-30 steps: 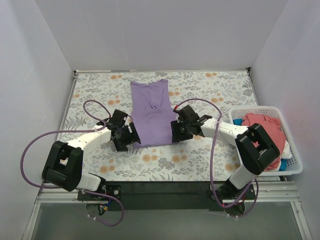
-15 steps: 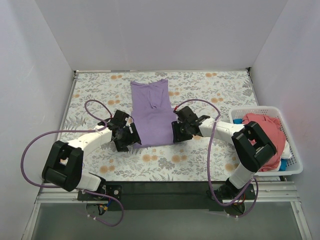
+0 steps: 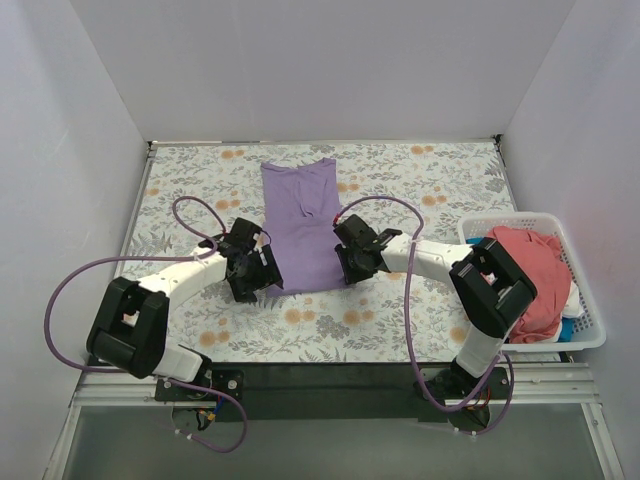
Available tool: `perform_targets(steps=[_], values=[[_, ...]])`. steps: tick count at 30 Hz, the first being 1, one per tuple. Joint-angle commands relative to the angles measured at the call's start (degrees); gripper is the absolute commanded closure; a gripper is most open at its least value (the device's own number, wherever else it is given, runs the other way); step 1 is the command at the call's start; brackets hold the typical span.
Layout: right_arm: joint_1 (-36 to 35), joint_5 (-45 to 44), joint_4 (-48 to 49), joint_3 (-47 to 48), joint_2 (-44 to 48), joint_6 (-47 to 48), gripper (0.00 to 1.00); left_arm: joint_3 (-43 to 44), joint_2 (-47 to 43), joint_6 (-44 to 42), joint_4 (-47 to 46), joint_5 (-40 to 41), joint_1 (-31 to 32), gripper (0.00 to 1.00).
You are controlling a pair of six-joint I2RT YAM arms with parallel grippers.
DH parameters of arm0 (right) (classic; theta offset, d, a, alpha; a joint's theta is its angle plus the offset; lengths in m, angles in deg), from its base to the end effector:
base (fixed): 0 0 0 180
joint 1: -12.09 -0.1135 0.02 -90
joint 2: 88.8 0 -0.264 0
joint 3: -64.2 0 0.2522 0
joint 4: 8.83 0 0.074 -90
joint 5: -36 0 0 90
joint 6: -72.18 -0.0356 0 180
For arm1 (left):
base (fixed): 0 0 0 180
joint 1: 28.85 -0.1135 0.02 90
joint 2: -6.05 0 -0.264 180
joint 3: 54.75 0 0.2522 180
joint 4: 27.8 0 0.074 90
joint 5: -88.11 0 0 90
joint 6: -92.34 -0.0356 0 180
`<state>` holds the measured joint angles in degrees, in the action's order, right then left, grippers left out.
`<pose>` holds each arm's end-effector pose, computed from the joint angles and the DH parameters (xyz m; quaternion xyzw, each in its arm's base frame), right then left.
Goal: Fold and stack the t-shirts
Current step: Fold the tshirt
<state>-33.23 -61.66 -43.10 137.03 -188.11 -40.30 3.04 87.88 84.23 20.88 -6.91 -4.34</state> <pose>0.2437 0.2397 0.1662 -0.1746 0.9497 0.0869 0.2452 0.2219 -0.1046 0.1676 -0.4684 0.8696 -0.1461 0.0552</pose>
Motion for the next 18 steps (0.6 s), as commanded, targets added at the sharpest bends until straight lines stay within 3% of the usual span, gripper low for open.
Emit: perform_targets(steps=[1, 5, 10, 18], values=[[-0.56, -0.6, -5.41, -3.08, -5.19, 0.07, 0.76, 2.11, 0.18, 0.47, 1.38, 1.33, 0.54, 0.26], [-0.65, 0.63, -5.24, -2.91, -4.84, 1.03, 0.99, 3.16, 1.76, 0.55, 2.17, 1.41, 1.24, 0.27], [-1.09, 1.95, -4.45, -2.64, -5.11, 1.74, 0.99, 5.71, 4.22, 0.82, 4.36, 3.78, 3.17, 0.28], [-1.26, 2.3, -3.31, -3.43, -5.02, 2.18, 0.99, 8.17, 5.72, 1.17, 7.09, 8.35, 3.88, 0.45]])
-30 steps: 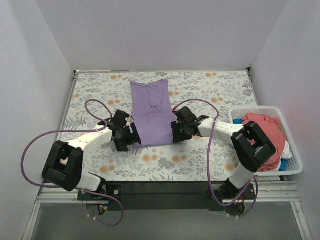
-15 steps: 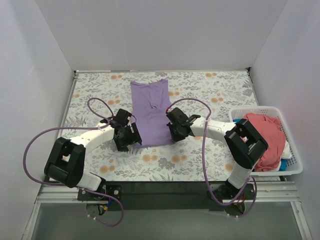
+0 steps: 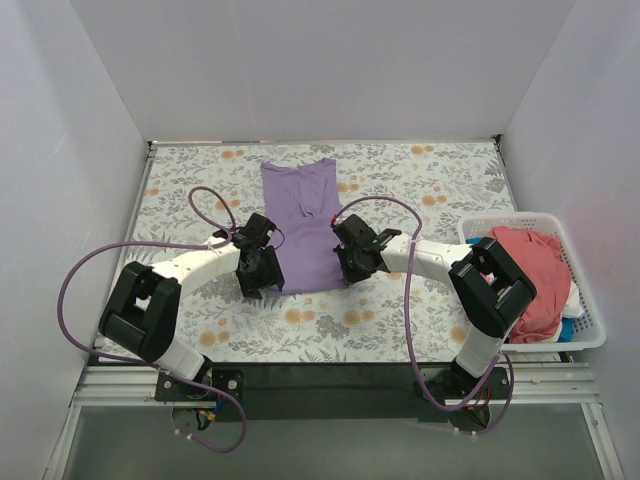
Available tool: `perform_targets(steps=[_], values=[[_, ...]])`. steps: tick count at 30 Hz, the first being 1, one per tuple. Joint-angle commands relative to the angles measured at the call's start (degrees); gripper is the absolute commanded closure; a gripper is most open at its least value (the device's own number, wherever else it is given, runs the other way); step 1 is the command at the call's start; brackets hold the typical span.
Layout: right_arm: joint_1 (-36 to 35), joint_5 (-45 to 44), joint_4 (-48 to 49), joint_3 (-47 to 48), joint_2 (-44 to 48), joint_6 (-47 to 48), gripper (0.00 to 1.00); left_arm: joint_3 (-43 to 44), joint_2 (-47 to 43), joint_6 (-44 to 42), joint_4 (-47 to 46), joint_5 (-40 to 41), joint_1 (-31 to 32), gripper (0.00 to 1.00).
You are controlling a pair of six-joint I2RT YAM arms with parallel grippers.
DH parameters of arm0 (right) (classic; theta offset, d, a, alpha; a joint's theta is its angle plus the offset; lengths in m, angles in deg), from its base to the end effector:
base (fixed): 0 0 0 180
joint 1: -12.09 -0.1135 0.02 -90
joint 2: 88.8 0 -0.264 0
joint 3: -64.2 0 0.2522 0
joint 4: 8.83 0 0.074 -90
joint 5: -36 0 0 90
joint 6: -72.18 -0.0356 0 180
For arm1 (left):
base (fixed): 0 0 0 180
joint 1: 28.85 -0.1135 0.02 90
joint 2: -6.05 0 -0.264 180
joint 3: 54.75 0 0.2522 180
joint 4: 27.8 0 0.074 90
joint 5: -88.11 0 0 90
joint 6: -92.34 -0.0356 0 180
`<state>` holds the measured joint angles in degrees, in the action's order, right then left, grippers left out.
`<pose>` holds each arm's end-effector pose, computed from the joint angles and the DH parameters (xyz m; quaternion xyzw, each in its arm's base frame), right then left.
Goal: Fold and stack the t-shirts
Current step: Fold the tshirt
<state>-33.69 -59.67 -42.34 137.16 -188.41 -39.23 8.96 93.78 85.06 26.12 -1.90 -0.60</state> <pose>0.2424 0.2440 0.1658 -0.1913 0.9460 0.1025 0.2406 0.2315 -0.1244 0.1675 -0.4551 0.8842 -0.0866 0.0595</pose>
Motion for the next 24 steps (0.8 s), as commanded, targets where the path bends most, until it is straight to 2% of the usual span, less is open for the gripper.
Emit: perform_targets(steps=[1, 22, 24], values=[[-0.8, 0.4, -3.98, -3.74, -4.63, 1.11, 0.99, 2.43, -0.1, 0.34, 1.94, 3.44, 0.14, 0.46], [-0.8, -0.04, -3.81, -4.18, -4.54, 1.63, 0.99, 4.19, 8.43, -0.36, 2.64, 1.68, 3.04, 0.48], [-0.8, -0.04, -3.81, -4.09, -4.45, 1.72, 0.99, 3.92, 9.3, -0.36, 3.25, 2.12, 3.39, 0.51]])
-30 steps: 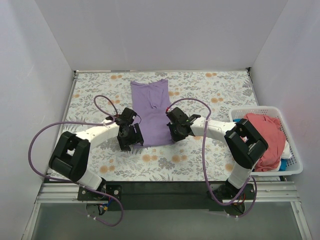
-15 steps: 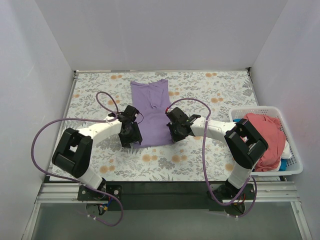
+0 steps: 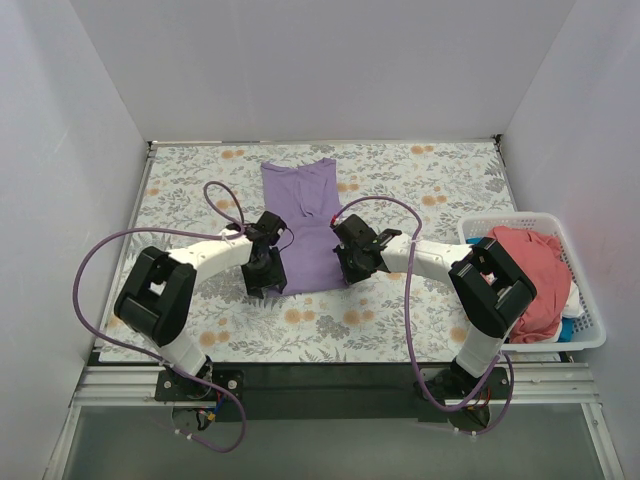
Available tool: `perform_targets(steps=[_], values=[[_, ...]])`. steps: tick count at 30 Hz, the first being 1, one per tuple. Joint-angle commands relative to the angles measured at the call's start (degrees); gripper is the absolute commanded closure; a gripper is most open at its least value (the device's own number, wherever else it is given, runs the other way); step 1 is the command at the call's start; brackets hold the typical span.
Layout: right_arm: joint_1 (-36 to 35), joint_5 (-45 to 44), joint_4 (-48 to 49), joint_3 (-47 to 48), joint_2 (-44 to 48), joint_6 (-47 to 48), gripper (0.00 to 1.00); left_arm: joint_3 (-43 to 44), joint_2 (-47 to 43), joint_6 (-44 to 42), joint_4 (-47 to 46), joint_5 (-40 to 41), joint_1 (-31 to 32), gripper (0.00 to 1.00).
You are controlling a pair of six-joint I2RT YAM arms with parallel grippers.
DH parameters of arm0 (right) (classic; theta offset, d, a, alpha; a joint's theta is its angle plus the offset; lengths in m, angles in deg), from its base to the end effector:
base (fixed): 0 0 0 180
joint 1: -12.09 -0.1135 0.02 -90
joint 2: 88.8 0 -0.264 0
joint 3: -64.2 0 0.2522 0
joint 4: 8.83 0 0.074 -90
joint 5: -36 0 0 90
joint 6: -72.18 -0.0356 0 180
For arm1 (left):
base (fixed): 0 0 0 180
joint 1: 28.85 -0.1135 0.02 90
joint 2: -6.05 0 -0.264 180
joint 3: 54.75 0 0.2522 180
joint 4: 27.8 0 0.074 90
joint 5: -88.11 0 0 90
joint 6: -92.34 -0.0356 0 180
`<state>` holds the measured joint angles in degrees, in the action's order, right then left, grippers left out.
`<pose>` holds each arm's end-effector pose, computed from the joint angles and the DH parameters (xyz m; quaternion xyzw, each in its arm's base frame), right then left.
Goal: Fold and stack the t-shirts
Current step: Fold the tshirt
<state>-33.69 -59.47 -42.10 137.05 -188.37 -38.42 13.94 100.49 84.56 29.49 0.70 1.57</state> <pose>0.2423 0.2441 0.1657 -0.1982 0.9443 0.1030 0.2416 0.2430 -0.1408 0.1584 -0.4371 0.8971 -0.0380 0.0524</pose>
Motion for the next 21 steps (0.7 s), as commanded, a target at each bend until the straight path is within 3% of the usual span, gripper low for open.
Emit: perform_targets(steps=[1, 5, 9, 10, 16, 21], values=[[-0.8, -0.24, -4.05, -4.07, -4.58, 0.91, 0.99, -1.06, 2.95, 0.23, 0.15, 0.04, 1.4, 0.52], [-0.8, -0.24, -4.05, -4.07, -4.84, 0.83, 0.99, -1.59, 3.83, 0.58, 0.68, 0.66, 1.84, 0.6], [-0.8, 0.02, -3.96, -3.81, -5.02, 1.0, 0.99, -1.68, 5.23, 0.58, 0.24, 0.14, 2.1, 0.86], [-0.8, 0.03, -4.13, -3.72, -4.93, 1.09, 0.99, -1.68, 5.67, 0.58, 0.15, 0.05, 2.11, 0.99], [-0.8, 1.69, -6.94, -3.54, -2.57, 1.88, 0.99, -1.5, 2.61, -0.12, 2.43, -0.57, 2.11, 1.0], [-3.0, 5.03, -17.83, -5.91, 3.84, 1.27, 0.99, -1.5, -5.03, 0.75, 11.92, -3.29, 4.3, 1.0]])
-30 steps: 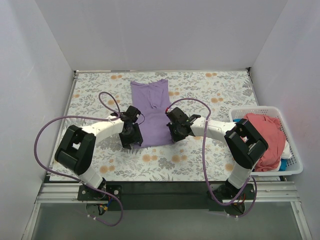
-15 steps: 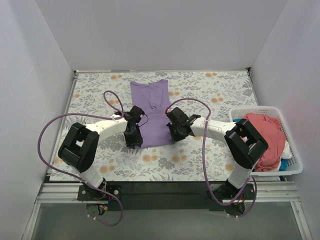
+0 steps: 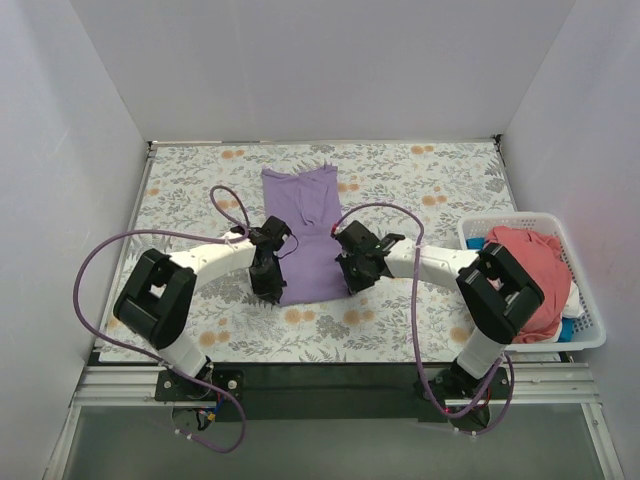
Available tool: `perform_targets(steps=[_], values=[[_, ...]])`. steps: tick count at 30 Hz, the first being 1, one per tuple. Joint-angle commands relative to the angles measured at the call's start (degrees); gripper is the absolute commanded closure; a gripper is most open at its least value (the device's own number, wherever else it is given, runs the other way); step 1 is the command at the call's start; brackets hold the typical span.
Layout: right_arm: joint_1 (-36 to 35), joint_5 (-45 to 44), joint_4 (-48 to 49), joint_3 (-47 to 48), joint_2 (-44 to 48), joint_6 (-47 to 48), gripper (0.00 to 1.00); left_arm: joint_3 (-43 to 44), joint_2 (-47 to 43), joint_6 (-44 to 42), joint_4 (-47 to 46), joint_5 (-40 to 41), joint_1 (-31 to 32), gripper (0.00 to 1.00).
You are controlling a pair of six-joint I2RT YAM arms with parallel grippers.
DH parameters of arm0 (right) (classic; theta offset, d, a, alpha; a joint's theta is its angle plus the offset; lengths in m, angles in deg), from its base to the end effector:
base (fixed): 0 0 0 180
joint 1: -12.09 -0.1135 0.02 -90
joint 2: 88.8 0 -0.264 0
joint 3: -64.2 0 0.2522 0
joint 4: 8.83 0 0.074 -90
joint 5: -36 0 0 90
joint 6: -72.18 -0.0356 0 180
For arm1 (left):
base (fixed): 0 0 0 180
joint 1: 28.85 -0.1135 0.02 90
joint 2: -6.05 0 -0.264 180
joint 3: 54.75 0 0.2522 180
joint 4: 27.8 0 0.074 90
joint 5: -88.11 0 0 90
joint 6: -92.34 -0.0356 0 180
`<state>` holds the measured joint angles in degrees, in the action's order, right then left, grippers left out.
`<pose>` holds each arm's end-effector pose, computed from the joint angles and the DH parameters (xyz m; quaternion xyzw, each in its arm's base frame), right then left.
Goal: Fold and stack the t-shirts
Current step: Fold the tshirt
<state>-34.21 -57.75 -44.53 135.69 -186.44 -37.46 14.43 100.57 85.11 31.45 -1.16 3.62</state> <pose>0.2319 0.2393 0.1674 -0.2158 0.9452 0.1056 0.2212 0.2357 -0.1494 0.1596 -0.4248 0.9040 -0.0364 0.0306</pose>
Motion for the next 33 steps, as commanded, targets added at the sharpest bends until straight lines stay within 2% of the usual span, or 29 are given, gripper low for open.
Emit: perform_targets(steps=[1, 8, 13, 16, 20, 25, 33], values=[[-3.08, 5.66, -16.55, -5.43, 4.89, -0.13, 0.99, -2.42, -6.96, 0.73, 11.44, -3.0, 2.86, 1.0], [-8.27, 11.83, -31.66, -7.99, 17.74, -3.65, 0.99, -4.7, -21.99, 10.13, 27.26, -9.6, 12.78, 1.0], [-8.36, 12.1, -42.63, -2.92, 24.08, -5.85, 0.99, -4.45, -30.96, 15.32, 31.4, -15.41, 14.64, 1.0], [-8.02, 9.55, -46.52, 2.62, 23.3, -5.5, 0.99, -0.32, -30.19, 15.76, 33.08, -13.49, 14.64, 1.0], [-6.44, 5.43, -47.59, 10.17, 20.75, -4.1, 0.99, 6.53, -25.02, 14.54, 33.17, -6.02, 13.59, 1.0], [-3.62, 2.45, -47.68, 16.61, 17.59, -2.16, 0.99, 12.33, -22.71, 13.92, 30.71, 1.28, 10.78, 1.0], [0.42, 0.59, -47.5, 24.78, 12.75, 1.88, 0.99, 14.98, -21.22, 7.68, 24.3, 1.47, 1.29, 1.0]])
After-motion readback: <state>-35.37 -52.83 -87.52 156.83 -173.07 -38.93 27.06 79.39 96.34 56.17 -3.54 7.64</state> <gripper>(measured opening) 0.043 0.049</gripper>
